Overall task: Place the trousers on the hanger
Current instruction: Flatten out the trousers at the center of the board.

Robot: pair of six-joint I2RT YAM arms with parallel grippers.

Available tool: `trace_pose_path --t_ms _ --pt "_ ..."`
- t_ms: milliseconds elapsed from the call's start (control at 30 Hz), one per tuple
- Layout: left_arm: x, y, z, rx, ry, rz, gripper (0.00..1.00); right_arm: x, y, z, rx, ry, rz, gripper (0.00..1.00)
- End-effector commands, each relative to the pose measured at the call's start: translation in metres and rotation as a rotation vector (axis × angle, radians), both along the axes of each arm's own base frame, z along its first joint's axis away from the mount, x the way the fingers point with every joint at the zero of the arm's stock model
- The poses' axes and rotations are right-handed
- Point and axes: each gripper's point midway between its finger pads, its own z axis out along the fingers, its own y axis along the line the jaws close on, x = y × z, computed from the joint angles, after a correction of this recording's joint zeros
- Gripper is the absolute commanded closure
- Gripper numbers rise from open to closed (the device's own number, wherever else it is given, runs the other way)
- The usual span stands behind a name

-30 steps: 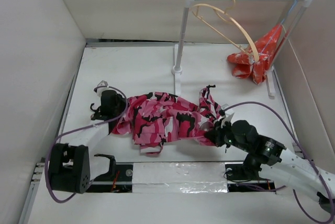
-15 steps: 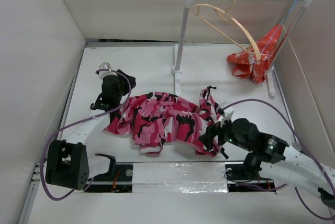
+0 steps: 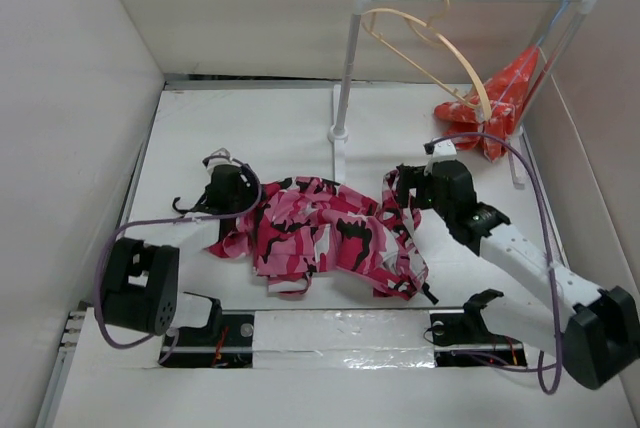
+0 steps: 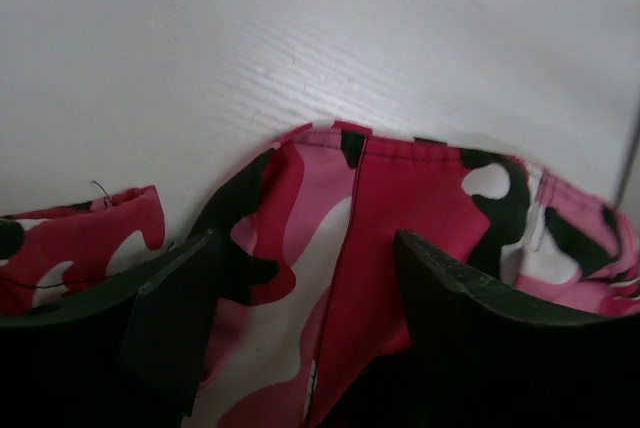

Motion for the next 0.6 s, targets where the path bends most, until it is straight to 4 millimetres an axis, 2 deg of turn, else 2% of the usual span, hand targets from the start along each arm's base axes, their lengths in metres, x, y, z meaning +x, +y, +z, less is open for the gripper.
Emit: trace_pose_path --t_ms 0,33,67,133,167,233,267,300,367,467,500,567 --pt "-0.002 -0.017 -0.014 0.039 0.04 -0.101 0.36 0.033 0.01 0.013 0.025 -0.061 0.038 0.08" --pt "-0.005 -0.019 -0.017 0.038 0.043 -0.107 0.42 0.036 0.016 0.015 0.03 -0.055 0.061 0.05" --pt "-0.007 -0.025 -0.017 0.031 0.035 -0.122 0.42 0.037 0.023 0.008 0.036 -0.031 0.094 0.04" --pt "-0.009 -0.025 -0.015 0.023 0.02 -0.118 0.45 0.033 0.047 0.013 0.055 -0.053 0.156 0.03" --pt "-0.01 -0.025 -0.015 0.019 0.021 -0.122 0.47 0.033 0.05 0.011 0.051 -0.058 0.144 0.03" --pt "-0.012 -0.028 -0.014 0.009 0.017 -0.139 0.59 0.037 0.057 0.003 0.041 -0.052 0.136 0.0" --pt "-0.012 -0.031 -0.012 -0.004 0.007 -0.148 0.73 0.04 0.059 0.002 0.039 -0.046 0.134 0.0" --pt "-0.014 -0.031 -0.012 -0.01 0.004 -0.152 0.78 0.04 0.059 -0.011 0.014 -0.001 0.134 0.0" --pt "-0.015 -0.033 -0.01 -0.025 -0.006 -0.158 0.85 0.041 0.063 -0.015 0.01 0.009 0.134 0.0" --pt "-0.014 -0.034 -0.009 -0.024 -0.004 -0.164 0.93 0.038 0.07 -0.004 0.029 -0.035 0.134 0.0" --pt "-0.015 -0.035 -0.009 -0.026 -0.007 -0.167 0.98 0.033 0.076 0.0 0.034 -0.055 0.145 0.0" --pt "-0.015 -0.036 -0.007 -0.036 -0.022 -0.168 1.0 0.032 0.074 0.012 0.038 -0.104 0.115 0.0"
